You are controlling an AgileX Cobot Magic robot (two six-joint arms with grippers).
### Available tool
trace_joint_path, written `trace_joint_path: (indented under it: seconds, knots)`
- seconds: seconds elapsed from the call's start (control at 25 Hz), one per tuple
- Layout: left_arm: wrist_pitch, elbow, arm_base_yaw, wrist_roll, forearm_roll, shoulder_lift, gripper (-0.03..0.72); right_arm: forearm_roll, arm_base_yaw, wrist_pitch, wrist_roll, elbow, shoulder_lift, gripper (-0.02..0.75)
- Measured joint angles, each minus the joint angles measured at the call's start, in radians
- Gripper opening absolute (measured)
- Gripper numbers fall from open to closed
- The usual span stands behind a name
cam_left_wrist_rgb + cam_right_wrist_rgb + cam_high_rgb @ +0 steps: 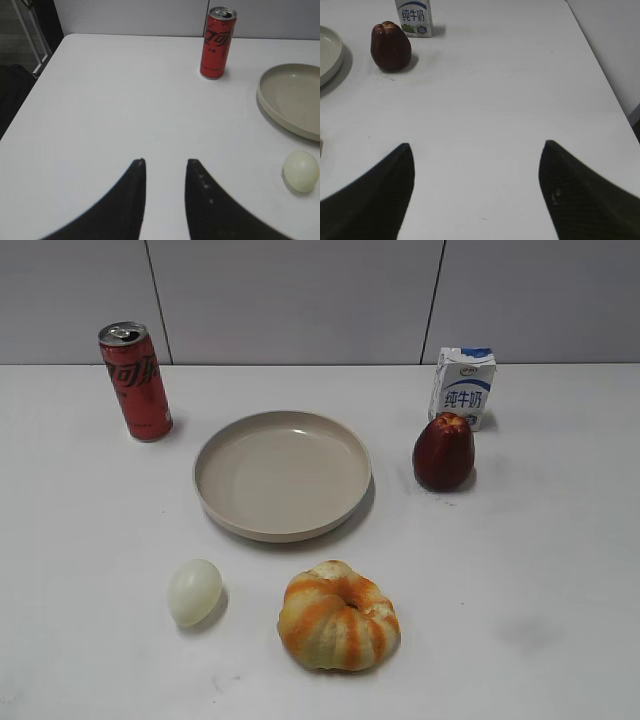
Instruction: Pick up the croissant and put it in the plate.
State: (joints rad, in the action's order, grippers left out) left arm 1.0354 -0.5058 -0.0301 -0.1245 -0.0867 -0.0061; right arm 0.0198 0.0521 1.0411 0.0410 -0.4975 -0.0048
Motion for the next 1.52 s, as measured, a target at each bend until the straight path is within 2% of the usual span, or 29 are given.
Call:
trace_joint_path:
  seconds: [0.72,0.8,0.92,1.08,1.2,1.36,1.52]
  knots:
    - [0.0,0.0,0.0,0.0,0.0,0.0,0.199,0.001,0.0,-0.008,0.019,-0.006,0.005,0.585]
    - [0.0,0.0,0.0,0.0,0.0,0.0,0.199,0.001,0.0,-0.073,0.027,-0.02,0.03,0.585]
    - [0.0,0.0,0.0,0.0,0.0,0.0,0.199,0.004,0.0,-0.256,0.031,-0.026,0.094,0.603]
    - [0.0,0.0,0.0,0.0,0.0,0.0,0.199,0.013,0.0,-0.415,0.011,-0.026,0.265,0.633]
    - [0.0,0.0,0.0,0.0,0.0,0.0,0.199,0.087,-0.001,-0.443,-0.052,-0.035,0.45,0.638]
    - [0.0,0.0,0.0,0.0,0.0,0.0,0.199,0.285,0.016,-0.434,-0.202,-0.08,0.721,0.638]
    - [0.0,0.0,0.0,0.0,0.0,0.0,0.199,0.365,0.102,-0.354,-0.271,-0.162,0.981,0.634]
